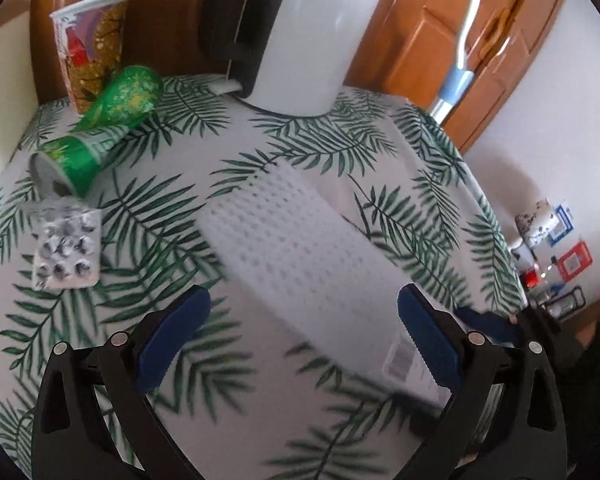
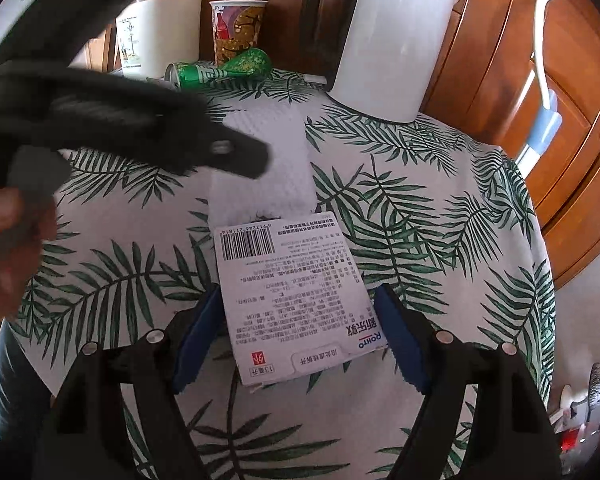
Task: Collect trash
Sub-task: 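Grasp the white foam net sleeve with the left gripper while the right grasps the white medicine box, then carry the foam sleeve and medicine box down to the pink bin while both grippers open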
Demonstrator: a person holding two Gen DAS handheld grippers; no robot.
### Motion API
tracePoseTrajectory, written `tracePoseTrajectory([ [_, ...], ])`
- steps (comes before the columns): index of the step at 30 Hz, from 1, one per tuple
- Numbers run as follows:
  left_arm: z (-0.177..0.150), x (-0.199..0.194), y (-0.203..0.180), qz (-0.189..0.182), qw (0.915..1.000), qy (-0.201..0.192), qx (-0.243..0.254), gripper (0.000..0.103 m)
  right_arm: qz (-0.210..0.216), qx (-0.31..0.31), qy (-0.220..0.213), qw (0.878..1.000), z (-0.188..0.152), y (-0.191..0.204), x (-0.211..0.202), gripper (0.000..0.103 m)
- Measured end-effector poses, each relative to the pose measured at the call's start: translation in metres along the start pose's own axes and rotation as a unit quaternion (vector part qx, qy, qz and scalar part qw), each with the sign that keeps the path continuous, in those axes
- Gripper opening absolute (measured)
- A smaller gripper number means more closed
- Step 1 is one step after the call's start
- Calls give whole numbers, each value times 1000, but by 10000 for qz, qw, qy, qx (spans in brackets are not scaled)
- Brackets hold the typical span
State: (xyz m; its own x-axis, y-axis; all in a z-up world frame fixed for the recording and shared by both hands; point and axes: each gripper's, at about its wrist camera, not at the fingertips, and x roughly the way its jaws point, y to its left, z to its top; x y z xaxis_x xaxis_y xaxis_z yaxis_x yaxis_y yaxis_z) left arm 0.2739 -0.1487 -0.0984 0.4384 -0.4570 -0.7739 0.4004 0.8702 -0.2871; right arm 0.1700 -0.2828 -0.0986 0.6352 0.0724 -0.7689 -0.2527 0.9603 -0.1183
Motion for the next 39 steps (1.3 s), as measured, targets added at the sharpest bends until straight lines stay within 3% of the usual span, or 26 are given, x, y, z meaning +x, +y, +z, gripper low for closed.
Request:
tracePoseTrajectory([
  [2,2,7,-2,59,10000,39,-14,93,-1,7,-32,10000,-1,0,0,77],
  [6,6,18,-6,209,9997,124,98,73,-5,9,-81,10000,-3,1,-1,77],
  [12,9,26,-8,379,9989,97,244,71,-48,-1,-99,9999,-3,3,-1,77],
  [16,10,27,-8,351,9990,78,284,62,-57,17,-101,9999,-2,3,-1,77],
  [24,10,23,-9,-98,9996,-94,257,18,12,120,-144,9998,-3,0,3,76],
  [27,8,25,-11,-225,9994,-51,249,18,45,139,-159,9998,-3,-1,3,75],
  [39,2,18,-2,-161,9995,-187,180,17,108,235,-307,9992,-8,-3,-2,71],
])
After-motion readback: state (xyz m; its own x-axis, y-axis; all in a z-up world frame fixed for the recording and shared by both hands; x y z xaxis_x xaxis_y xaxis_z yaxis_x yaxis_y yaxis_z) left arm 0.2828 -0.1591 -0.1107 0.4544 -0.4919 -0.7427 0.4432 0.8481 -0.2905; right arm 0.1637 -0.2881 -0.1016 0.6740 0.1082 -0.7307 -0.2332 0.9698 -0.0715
